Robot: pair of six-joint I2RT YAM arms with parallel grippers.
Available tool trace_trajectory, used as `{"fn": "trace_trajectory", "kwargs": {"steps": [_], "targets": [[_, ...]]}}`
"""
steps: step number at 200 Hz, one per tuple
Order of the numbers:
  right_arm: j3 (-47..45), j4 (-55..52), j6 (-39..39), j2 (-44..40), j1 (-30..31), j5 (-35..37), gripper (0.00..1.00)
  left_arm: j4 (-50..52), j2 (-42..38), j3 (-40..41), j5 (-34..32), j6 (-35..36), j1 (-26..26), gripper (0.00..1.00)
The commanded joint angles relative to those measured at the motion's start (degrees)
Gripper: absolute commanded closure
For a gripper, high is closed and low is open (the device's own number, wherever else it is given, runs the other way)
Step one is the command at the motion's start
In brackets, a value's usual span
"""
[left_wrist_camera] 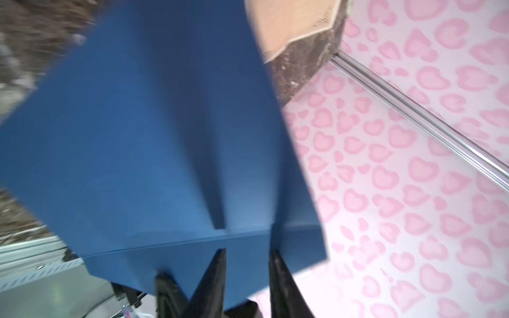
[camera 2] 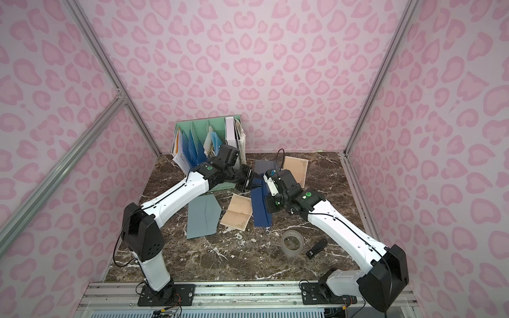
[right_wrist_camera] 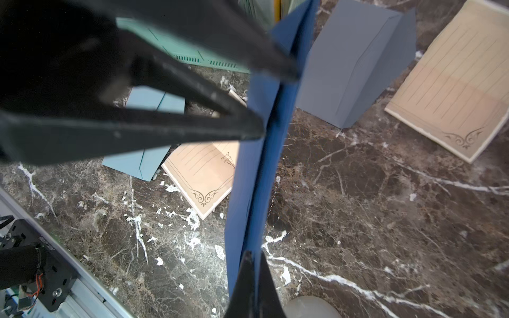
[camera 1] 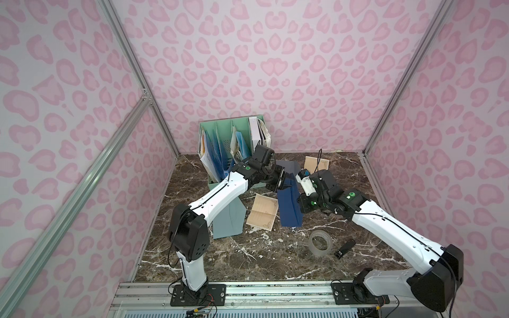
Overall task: Take the letter paper out of the envelope
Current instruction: Take out the letter paper from the envelope.
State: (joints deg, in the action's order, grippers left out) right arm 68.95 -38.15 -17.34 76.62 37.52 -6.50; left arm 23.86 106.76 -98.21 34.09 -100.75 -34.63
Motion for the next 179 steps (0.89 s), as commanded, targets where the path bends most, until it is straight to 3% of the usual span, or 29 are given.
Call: {"fn": "trace_trajectory", "kwargs": {"steps": [1,30,55,68,106,137,179], "targets": [[3.49,-4.25,2.71,1.70,-2.56,-9.96,1.00,-2.00,2.20,-6.89,4.09,10.19,-0.51,0.75],[6.52,-7.95,4.14,2.95,-3.50,-11.96,1.00,2.19,0.59,-8.42,1.69,22.28,-0.65,0.77],[7.26,-9.44,3.54,3.29,-4.11,-13.12,1.00,6.63,0.51,-9.75,1.35,28.93,-0.77,0.90],[7.30,-9.15,2.31,3.32,-5.78,-14.86,1.00,9.89,-0.64,-9.13,0.00,30.72,-0.85,0.93],[11.66,-11.98,2.87,5.86,-9.66,-19.28,1.00,5.25,-6.55,-3.12,-3.89,32.63,-0.74,0.93],[14.24,-14.44,3.83,7.79,-9.56,-19.75,1.00,14.92,-1.81,-7.68,-0.97,34.11,-1.16,1.00],[16.48,-16.87,3.83,9.18,-9.37,-16.63,1.00,26.58,2.73,-14.60,-3.85,38.88,-3.03,1.00]]}}
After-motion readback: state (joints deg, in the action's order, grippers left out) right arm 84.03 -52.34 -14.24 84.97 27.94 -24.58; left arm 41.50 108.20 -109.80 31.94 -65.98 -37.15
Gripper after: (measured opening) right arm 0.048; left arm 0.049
